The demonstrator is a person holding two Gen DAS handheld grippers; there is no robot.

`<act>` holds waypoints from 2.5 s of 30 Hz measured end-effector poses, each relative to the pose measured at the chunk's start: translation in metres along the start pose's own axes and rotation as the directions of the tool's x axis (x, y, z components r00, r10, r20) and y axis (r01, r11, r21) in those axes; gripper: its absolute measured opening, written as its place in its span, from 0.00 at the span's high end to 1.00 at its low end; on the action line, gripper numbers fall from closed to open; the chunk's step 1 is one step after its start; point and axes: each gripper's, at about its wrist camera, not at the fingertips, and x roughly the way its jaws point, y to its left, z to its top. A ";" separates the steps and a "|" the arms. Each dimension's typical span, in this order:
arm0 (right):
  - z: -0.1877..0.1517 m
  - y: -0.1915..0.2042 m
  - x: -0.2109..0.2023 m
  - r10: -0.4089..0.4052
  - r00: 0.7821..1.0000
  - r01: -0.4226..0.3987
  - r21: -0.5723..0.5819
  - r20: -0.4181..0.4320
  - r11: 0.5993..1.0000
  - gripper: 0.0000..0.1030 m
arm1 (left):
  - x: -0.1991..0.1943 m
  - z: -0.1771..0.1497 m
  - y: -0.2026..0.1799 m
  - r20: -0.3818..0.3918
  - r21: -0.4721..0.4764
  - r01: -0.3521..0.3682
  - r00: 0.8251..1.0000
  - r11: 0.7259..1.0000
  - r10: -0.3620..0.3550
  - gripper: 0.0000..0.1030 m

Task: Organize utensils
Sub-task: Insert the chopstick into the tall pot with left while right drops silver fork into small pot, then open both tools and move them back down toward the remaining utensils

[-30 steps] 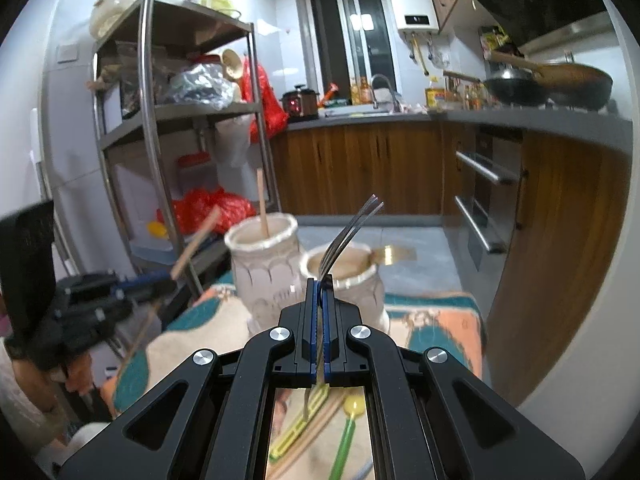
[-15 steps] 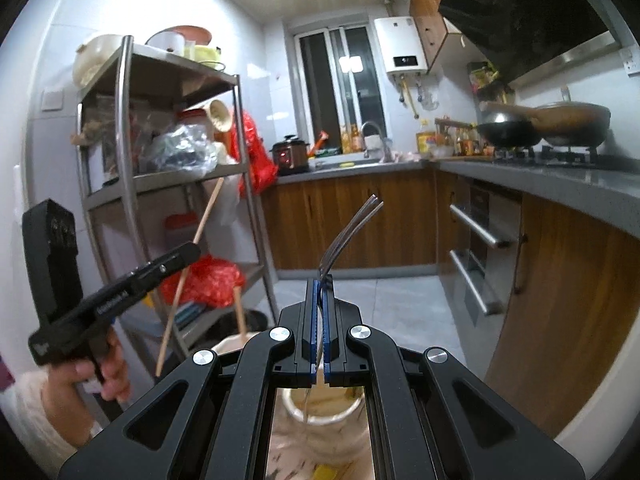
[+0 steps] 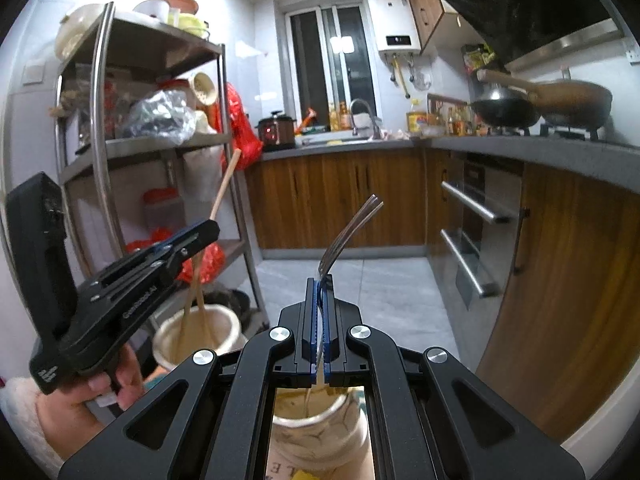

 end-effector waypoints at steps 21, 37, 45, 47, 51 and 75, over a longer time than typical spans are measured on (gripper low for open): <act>-0.026 -0.005 0.034 -0.002 0.993 0.004 0.011 -0.119 1.000 0.96 | -0.004 -0.031 0.013 -0.205 0.057 -0.008 0.979 0.998 0.020 0.86; -0.026 -0.017 0.002 -0.010 0.997 0.015 0.063 -0.073 0.998 0.45 | -0.050 -0.022 0.020 -0.191 0.064 -0.020 0.981 0.998 0.032 0.42; -0.029 -0.029 -0.037 -0.057 0.997 0.063 0.114 -0.057 0.992 0.08 | -0.083 -0.020 0.025 -0.187 0.056 -0.060 0.980 0.997 0.070 0.05; -0.030 -0.030 -0.046 -0.081 0.995 0.086 0.112 -0.052 0.990 0.06 | -0.090 -0.018 0.025 -0.192 0.053 -0.060 0.979 0.997 0.069 0.05; -0.035 -0.035 -0.062 -0.118 0.991 0.125 0.112 -0.067 0.986 0.05 | -0.101 -0.019 0.024 -0.225 0.050 -0.064 0.972 0.997 0.073 0.05; -0.126 -0.060 -0.061 -0.191 0.913 0.234 0.078 -0.361 0.969 0.05 | -0.089 -0.114 -0.029 -0.535 0.035 0.004 0.844 0.999 0.016 0.05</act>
